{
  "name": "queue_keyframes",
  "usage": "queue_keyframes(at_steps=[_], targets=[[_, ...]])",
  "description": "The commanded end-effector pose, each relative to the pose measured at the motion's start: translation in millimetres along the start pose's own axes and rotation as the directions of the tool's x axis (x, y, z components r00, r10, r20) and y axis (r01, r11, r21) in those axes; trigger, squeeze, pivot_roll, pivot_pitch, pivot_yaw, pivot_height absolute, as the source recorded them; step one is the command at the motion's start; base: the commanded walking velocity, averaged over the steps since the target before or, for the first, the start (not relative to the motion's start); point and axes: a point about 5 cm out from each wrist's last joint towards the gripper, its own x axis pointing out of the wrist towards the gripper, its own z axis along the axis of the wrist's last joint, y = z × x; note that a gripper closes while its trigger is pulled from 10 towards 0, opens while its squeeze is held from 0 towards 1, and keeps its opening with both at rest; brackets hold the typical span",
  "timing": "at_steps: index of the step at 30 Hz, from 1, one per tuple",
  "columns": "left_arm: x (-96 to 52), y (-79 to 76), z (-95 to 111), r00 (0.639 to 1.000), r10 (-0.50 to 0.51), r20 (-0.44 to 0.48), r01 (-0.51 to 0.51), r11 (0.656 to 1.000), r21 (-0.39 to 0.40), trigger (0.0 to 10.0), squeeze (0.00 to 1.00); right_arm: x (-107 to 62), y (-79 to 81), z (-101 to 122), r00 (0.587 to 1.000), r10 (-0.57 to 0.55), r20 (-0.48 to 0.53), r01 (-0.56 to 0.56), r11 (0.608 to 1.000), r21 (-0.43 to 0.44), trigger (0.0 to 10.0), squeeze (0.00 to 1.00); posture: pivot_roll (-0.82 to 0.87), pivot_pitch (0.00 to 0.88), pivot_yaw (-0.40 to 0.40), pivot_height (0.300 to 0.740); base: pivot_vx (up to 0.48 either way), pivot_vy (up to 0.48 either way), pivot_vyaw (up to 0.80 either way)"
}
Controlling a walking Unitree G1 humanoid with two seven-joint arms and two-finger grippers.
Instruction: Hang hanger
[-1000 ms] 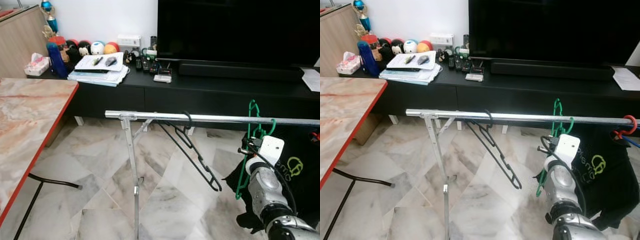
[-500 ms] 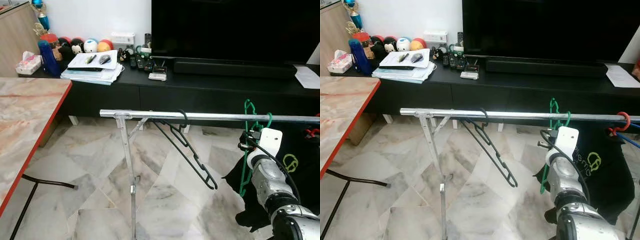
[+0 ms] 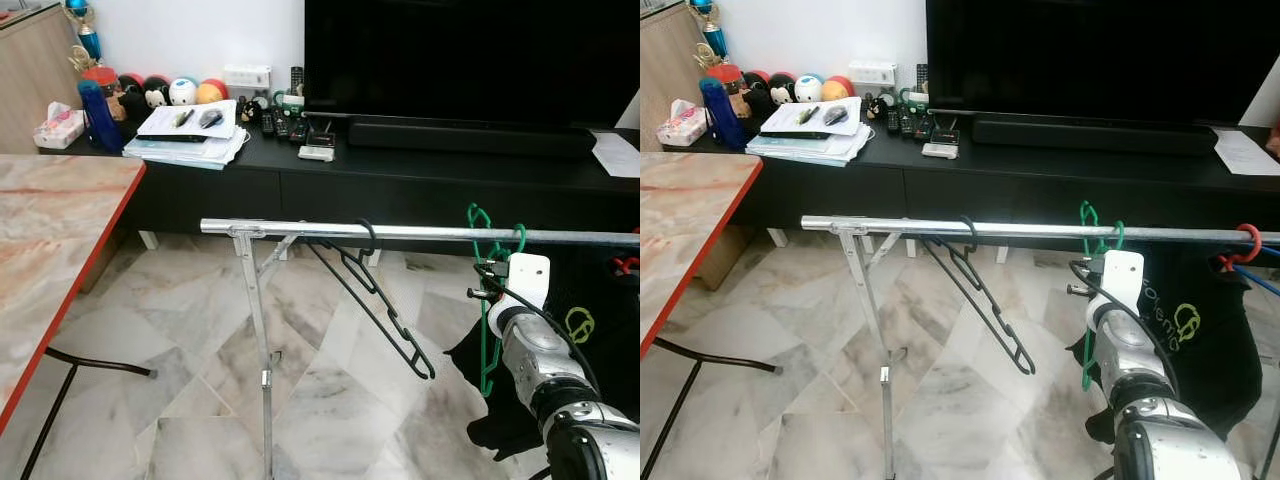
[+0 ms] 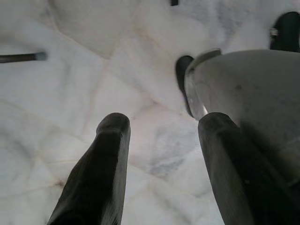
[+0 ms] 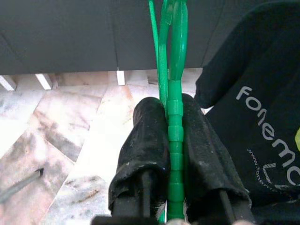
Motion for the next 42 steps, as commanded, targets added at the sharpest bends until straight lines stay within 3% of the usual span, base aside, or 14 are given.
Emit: queue_keyframes(at_steps=[1,13,14,15,16,17,24,25,26,27,28,34,36,42], targets=[[1.8,-37.4,-4,0.996,-0.090,-0.024,0.090,0.996,-0.008,10.0,0.00,1.5,-1.4,7,1.000,0.005,-0.004,-0.005,1.000,-0.010,10.0,0.00,0.06,0.114,-0.014,0.740,0.000,0.000,0.00],[2.3,-78.7,8,0.992,-0.123,-0.016,0.123,0.992,0.002,10.0,0.00,-0.1,1.4,-8,0.995,0.025,-0.093,-0.027,0.999,-0.027,10.0,0.00,0.06,0.117,-0.012,0.740,0.000,0.000,0.00],[2.3,-78.5,8,0.992,-0.122,-0.017,0.122,0.993,0.003,10.0,0.00,-0.4,2.3,-10,0.995,0.029,-0.093,-0.031,0.999,-0.018,10.0,0.27,0.06,0.117,-0.012,0.740,0.000,0.000,0.00],[2.5,-76.2,7,0.993,-0.119,-0.018,0.119,0.993,0.003,10.0,0.00,-0.5,2.7,-10,0.995,0.031,-0.092,-0.033,0.999,-0.015,10.0,0.27,0.06,0.117,-0.012,0.740,0.000,0.000,0.00],[2.7,-70.6,5,0.993,-0.113,-0.019,0.113,0.994,0.004,10.0,0.00,-0.5,2.9,-10,0.996,0.032,-0.087,-0.033,0.999,-0.010,10.0,0.86,0.06,0.117,-0.012,0.740,0.000,0.000,0.00],[2.8,-62.4,3,0.994,-0.103,-0.022,0.103,0.995,0.004,10.0,0.00,-0.4,3.5,-8,0.997,0.036,-0.064,-0.036,0.999,0.003,10.0,1.00,0.06,0.118,-0.011,0.740,0.000,0.000,0.00],[2.8,-57.1,2,0.995,-0.094,-0.025,0.094,0.996,0.004,10.0,0.00,-0.2,3.5,-3,1.000,0.025,-0.010,-0.025,0.999,0.029,10.0,1.00,0.06,0.117,-0.010,0.740,0.000,0.000,0.00],[2.8,-57.0,2,0.995,-0.095,-0.025,0.095,0.995,0.004,10.0,0.00,-0.5,3.8,-4,1.000,0.024,-0.008,-0.024,0.999,0.027,10.0,0.84,0.06,0.116,-0.010,0.740,0.000,0.000,0.00],[2.8,-56.8,2,0.995,-0.095,-0.025,0.095,0.995,0.004,10.0,0.00,-0.7,3.9,-4,1.000,0.023,-0.003,-0.022,0.999,0.030,10.0,0.59,0.06,0.116,-0.010,0.740,0.000,0.000,0.00],[2.8,-56.7,2,0.995,-0.096,-0.025,0.096,0.995,0.005,10.0,0.00,-0.9,4.2,-5,1.000,0.022,0.000,-0.022,0.999,0.035,10.0,0.16,0.06,0.116,-0.010,0.740,0.000,0.000,0.00],[2.8,-56.5,2,0.995,-0.096,-0.025,0.097,0.995,0.005,10.0,0.00,-1.1,4.5,-6,1.000,0.021,0.003,-0.021,0.999,0.038,10.0,0.00,0.06,0.116,-0.010,0.740,0.000,0.000,0.00],[2.8,-55.2,2,0.995,-0.099,-0.023,0.100,0.995,0.008,10.0,0.00,-2.6,5.2,-7,0.999,0.019,0.051,-0.023,0.997,0.080,10.0,0.00,0.06,0.111,-0.008,0.740,0.000,0.000,0.00],[2.8,-54.8,1,0.995,-0.099,-0.023,0.099,0.995,0.009,10.0,0.00,-2.9,4.8,-5,0.997,0.015,0.070,-0.022,0.996,0.091,10.0,1.00,0.06,0.110,-0.007,0.740,0.000,0.000,0.00],[2.6,-54.2,1,0.995,-0.101,-0.024,0.102,0.995,0.015,10.0,0.00,-5.4,0.8,-7,0.993,-0.024,0.114,0.009,0.992,0.127,10.0,1.00,0.05,0.101,-0.004,0.740,0.000,0.000,0.00]])
